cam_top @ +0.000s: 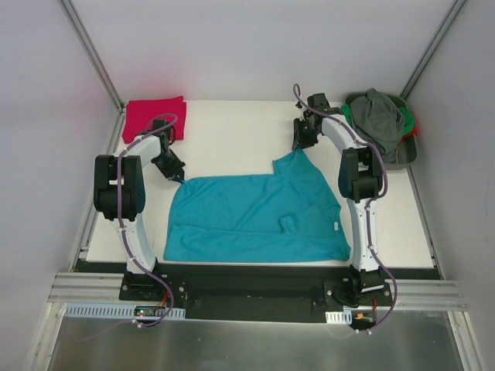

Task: Fold and stack the t-shirts
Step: Grap the side of the flattened tshirt furthest away from the robot with both arms, then fold the other side of the tshirt into a rectangle

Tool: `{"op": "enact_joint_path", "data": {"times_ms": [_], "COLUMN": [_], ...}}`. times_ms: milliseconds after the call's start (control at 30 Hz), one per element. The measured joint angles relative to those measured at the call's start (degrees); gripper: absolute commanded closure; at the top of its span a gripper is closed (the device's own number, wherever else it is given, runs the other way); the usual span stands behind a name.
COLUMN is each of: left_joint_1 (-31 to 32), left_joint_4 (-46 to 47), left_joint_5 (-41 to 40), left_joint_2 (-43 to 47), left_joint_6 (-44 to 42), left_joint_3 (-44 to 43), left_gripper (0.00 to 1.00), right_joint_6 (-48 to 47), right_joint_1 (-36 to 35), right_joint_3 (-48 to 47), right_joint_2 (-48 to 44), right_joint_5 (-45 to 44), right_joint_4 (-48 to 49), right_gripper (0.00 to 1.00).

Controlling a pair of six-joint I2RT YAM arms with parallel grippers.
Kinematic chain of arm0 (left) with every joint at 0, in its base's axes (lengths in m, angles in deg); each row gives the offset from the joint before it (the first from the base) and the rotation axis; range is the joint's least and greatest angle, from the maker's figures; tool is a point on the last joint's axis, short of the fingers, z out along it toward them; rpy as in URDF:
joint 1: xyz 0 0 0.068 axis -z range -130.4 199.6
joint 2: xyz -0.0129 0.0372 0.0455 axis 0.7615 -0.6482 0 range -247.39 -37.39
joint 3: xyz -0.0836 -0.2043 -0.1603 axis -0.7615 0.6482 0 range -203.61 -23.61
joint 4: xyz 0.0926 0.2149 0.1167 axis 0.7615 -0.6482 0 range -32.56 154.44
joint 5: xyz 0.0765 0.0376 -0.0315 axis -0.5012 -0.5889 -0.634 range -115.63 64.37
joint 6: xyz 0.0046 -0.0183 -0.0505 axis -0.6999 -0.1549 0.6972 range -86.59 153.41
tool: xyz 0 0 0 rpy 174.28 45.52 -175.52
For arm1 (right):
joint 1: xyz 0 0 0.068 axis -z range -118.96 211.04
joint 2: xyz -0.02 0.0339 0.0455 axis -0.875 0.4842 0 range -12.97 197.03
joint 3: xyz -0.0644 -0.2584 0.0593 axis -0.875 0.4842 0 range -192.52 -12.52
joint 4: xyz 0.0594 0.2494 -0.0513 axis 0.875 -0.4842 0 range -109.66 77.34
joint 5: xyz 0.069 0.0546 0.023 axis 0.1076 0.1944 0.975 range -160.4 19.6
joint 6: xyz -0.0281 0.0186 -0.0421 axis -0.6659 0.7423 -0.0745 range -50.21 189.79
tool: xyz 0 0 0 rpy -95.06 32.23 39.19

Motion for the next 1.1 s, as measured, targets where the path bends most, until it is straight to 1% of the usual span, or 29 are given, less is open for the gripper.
{"op": "enact_joint_path", "data": {"times_ms": [33,133,200,333,433,467,500,667,767,900,1100], "left_joint_1": [0.0,0.0,0.0,0.0,0.0,0.1,0.1,0.4,0.9,1.3,1.2], "left_joint_4": [0.0,0.0,0.0,0.0,0.1,0.3,0.3,1.0,2.3,3.7,5.5], "left_joint_5": [0.1,0.5,0.6,2.0,3.1,3.3,3.5,4.5,4.7,4.7,4.5], "left_joint_2": [0.0,0.0,0.0,0.1,1.1,1.9,2.7,9.2,13.9,19.6,26.1], "left_joint_6": [0.0,0.0,0.0,-0.2,-0.3,-0.3,-0.3,-0.3,-0.3,-0.2,-0.1], "left_joint_3": [0.0,0.0,0.0,0.0,0.7,1.3,1.8,5.9,9.5,15.5,23.7], "left_gripper": [1.0,1.0,1.0,1.0,1.0,1.0,1.0,1.0,1.0,1.0,1.0], "right_joint_6": [-0.2,-0.4,-1.1,-1.9,-2.2,-2.3,-2.3,-1.3,-0.3,0.1,1.3], "right_joint_1": [0.0,0.0,0.0,0.0,0.0,0.0,0.0,0.0,-0.1,-1.0,-2.7], "right_joint_3": [0.0,0.5,0.6,3.7,12.2,17.2,18.8,35.4,42.6,51.8,64.5], "right_joint_2": [0.0,0.0,0.0,-1.6,-7.0,-10.5,-12.1,-27.6,-35.6,-43.8,-53.8], "right_joint_5": [0.3,1.8,2.6,4.6,6.5,7.6,8.0,13.4,15.8,16.6,15.4], "right_joint_4": [-0.3,-0.5,-0.4,1.4,4.7,6.2,6.4,14.7,18.9,22.4,24.1], "right_gripper": [0.83,0.92,0.96,0.99,1.0,1.0,1.0,1.0,1.0,1.0,1.0]}}
